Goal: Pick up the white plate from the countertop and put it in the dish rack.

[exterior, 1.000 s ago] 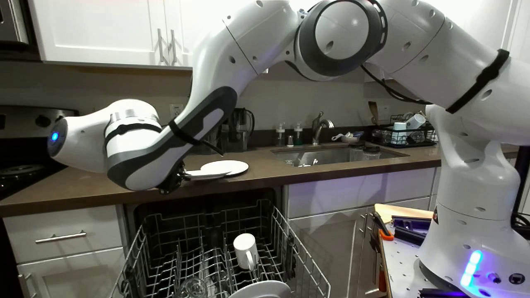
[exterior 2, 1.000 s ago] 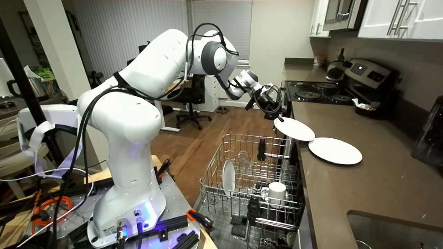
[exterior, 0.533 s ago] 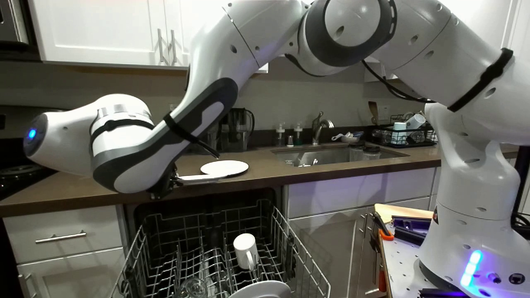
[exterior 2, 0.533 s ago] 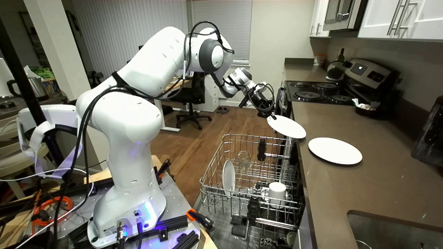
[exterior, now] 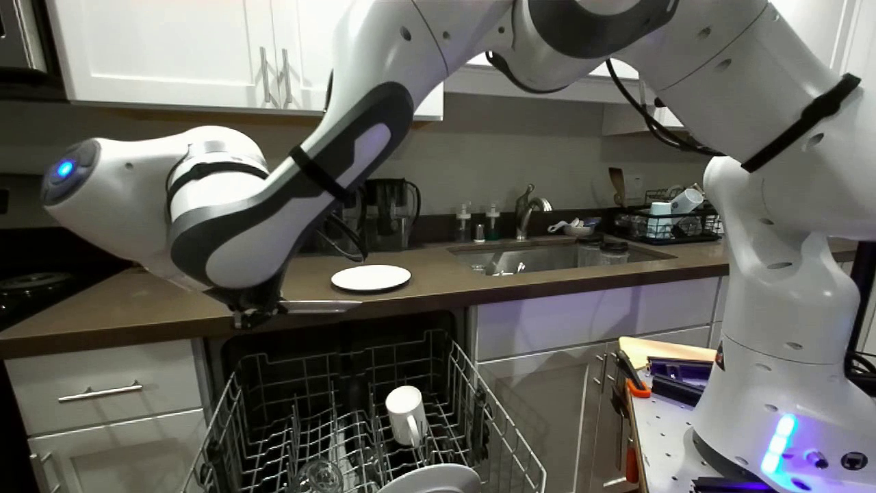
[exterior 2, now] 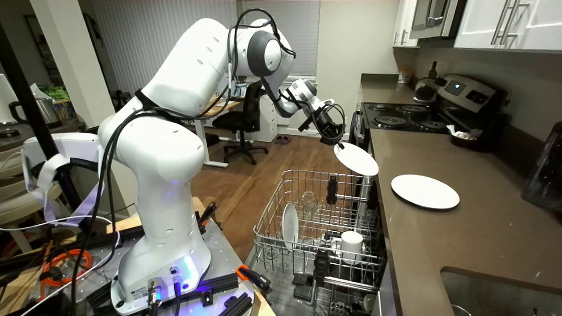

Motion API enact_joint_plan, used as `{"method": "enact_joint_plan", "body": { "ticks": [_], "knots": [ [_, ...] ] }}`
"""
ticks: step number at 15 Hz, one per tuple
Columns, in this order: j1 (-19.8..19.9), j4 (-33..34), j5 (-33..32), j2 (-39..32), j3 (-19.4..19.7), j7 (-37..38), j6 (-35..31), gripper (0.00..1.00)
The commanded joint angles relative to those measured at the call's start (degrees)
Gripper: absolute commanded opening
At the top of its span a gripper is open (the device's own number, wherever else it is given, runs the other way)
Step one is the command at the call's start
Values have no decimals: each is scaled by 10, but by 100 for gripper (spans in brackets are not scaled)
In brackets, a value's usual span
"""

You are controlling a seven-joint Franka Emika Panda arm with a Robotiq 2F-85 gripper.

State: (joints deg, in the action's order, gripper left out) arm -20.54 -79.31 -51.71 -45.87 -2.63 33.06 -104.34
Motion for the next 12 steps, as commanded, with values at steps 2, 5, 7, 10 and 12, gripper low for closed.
{"method": "enact_joint_plan", "body": {
  "ticks": [2, 5, 7, 10, 12],
  "knots": [
    [25, -97, 42, 77, -12, -24, -51, 6],
    [25, -131, 62, 100, -10, -33, -59, 6],
    [31, -159, 75, 119, -17, -49, -77, 6],
    [41, -210, 107, 155, -26, -69, -127, 6],
    [43, -252, 123, 187, -26, -77, -159, 6]
  ]
}}
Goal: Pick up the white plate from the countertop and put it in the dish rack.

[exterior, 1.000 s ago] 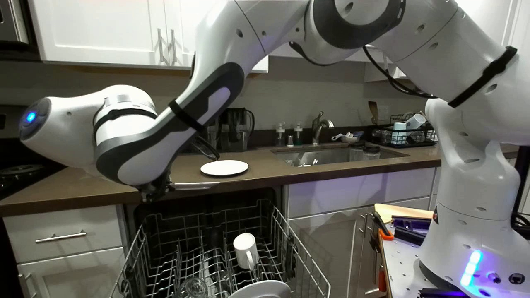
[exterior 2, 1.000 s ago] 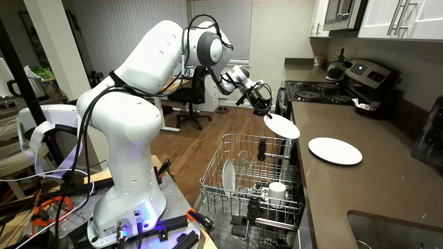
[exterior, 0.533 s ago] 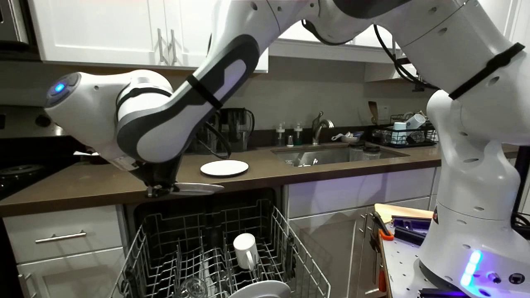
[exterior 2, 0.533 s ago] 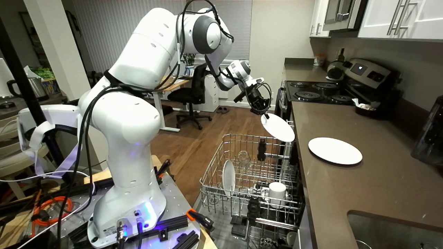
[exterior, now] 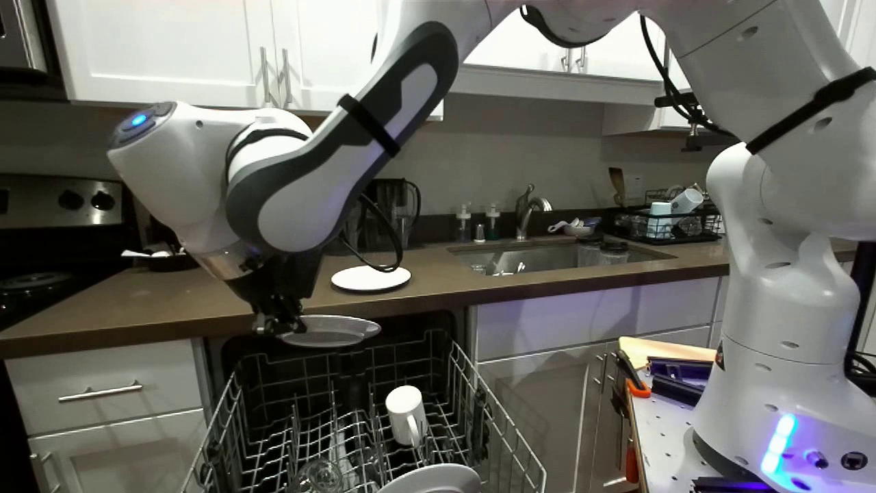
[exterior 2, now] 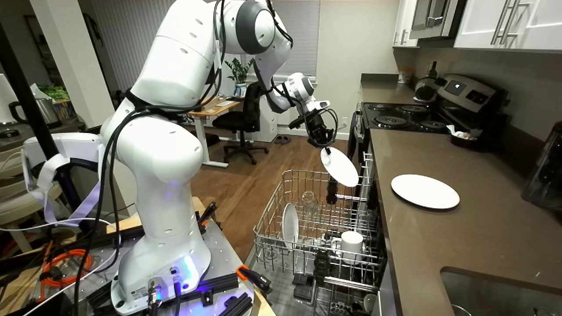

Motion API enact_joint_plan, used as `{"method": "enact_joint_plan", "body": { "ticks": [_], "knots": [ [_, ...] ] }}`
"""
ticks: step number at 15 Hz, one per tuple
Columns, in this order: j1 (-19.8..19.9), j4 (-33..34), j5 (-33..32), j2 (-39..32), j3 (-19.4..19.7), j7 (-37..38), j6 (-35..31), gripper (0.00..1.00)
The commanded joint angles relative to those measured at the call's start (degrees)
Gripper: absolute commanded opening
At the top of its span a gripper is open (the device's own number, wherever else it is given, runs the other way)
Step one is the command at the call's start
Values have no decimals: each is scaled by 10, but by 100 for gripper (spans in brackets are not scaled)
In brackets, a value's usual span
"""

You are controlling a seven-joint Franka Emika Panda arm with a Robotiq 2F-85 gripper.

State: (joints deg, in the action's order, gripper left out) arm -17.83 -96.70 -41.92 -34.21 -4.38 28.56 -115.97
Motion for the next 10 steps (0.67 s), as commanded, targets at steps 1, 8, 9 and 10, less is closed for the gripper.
{"method": "enact_joint_plan", "body": {
  "ticks": [1, 8, 9, 10],
  "knots": [
    [16, -107, 26, 93, -5, -23, -59, 6],
    [3, -110, 15, 92, 7, -3, -53, 7],
    [3, -111, 15, 92, 7, -3, -54, 6],
    [10, -114, 28, 92, 1, -27, -58, 6]
  ]
}}
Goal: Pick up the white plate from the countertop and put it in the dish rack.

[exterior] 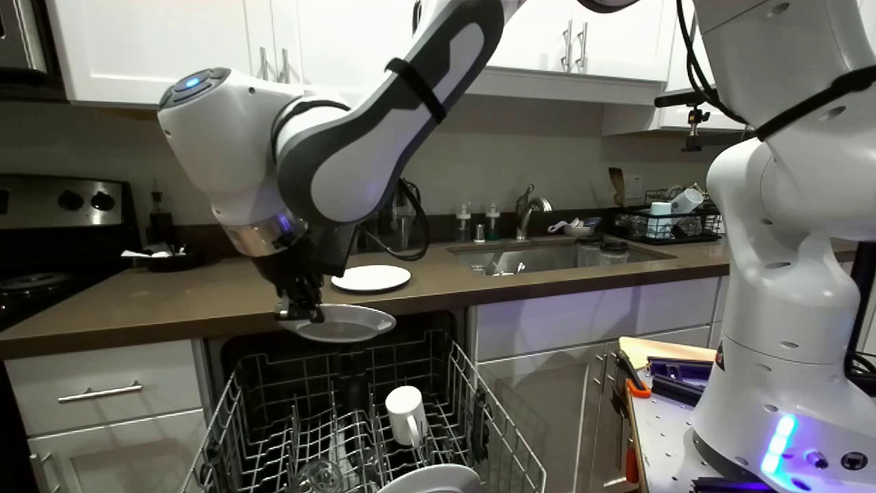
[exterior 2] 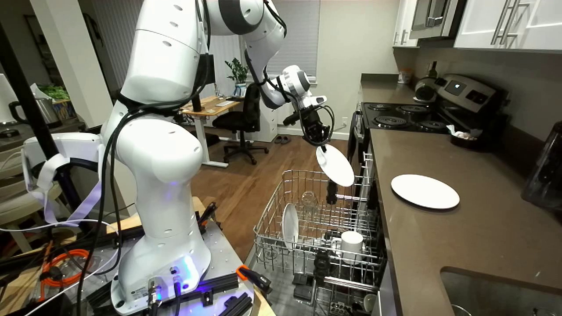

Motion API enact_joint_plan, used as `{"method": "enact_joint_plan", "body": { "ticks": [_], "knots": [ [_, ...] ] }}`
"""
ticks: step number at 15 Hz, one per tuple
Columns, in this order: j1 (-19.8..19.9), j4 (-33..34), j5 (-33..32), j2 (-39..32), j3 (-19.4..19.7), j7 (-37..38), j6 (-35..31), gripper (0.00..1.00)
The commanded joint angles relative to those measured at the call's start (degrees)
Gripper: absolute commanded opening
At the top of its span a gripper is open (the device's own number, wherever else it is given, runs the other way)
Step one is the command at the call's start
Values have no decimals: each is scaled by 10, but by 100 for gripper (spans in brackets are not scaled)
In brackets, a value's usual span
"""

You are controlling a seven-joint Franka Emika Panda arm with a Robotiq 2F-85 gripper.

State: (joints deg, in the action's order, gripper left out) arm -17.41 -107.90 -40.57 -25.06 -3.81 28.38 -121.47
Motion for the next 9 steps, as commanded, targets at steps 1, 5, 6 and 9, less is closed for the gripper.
{"method": "enact_joint_plan", "body": {
  "ticks": [1, 5, 6, 9],
  "knots": [
    [12, -13, 19, 3, -8, -35, -22, 6],
    [27, -60, 34, 16, -9, -78, -99, 6],
    [33, -73, 39, 19, -8, -87, -125, 6],
    [52, -113, 51, 26, -3, -124, -203, 6]
  ]
}}
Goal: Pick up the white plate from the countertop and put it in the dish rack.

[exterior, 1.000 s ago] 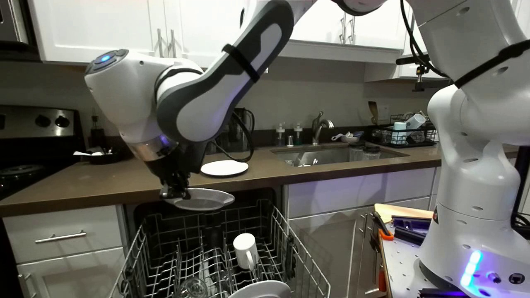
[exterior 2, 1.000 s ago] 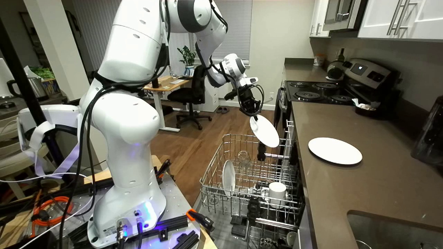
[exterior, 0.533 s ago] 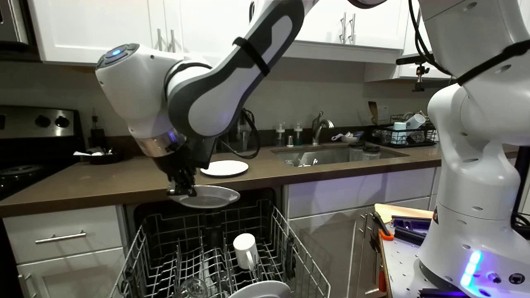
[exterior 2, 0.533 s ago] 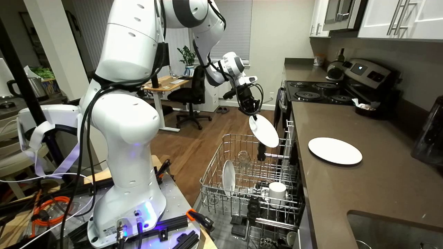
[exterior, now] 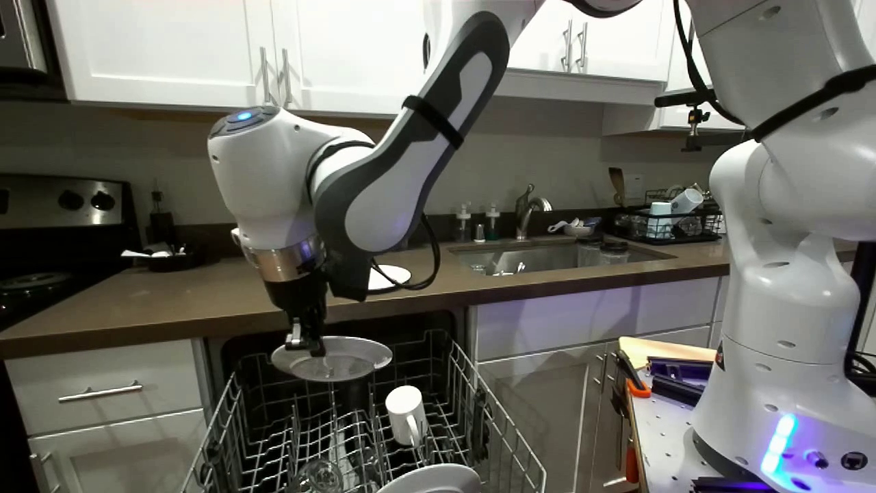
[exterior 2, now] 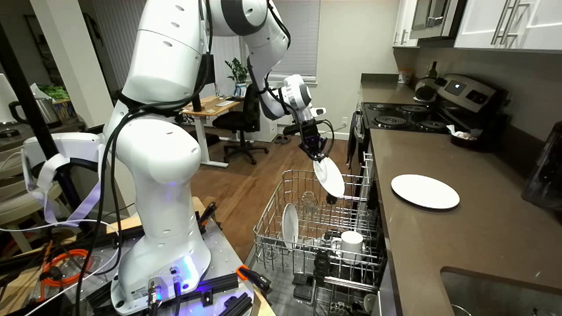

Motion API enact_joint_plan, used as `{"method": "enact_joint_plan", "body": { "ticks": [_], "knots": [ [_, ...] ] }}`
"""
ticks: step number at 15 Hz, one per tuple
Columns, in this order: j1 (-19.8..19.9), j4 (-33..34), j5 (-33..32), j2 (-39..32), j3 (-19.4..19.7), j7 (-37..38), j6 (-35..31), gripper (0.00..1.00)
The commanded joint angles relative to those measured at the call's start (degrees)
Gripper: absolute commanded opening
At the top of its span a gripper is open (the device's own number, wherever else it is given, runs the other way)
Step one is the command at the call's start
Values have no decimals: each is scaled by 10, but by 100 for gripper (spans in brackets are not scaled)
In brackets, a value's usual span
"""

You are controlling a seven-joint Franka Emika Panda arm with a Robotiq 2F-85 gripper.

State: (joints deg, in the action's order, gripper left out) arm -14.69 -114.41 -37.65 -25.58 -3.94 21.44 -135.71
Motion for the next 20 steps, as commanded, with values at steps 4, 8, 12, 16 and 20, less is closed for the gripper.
{"method": "enact_joint_plan", "body": {
  "ticks": [4, 8, 12, 16, 20],
  "knots": [
    [71, -90, 64, 30, -3, -147, -174, 6],
    [115, -83, 145, 4, -18, -300, -197, 6],
    [155, -31, 229, -31, -44, -418, -159, 6],
    [186, 55, 294, -79, -72, -501, -96, 6],
    [166, 158, 288, -135, -51, -497, 5, 5]
  ]
}}
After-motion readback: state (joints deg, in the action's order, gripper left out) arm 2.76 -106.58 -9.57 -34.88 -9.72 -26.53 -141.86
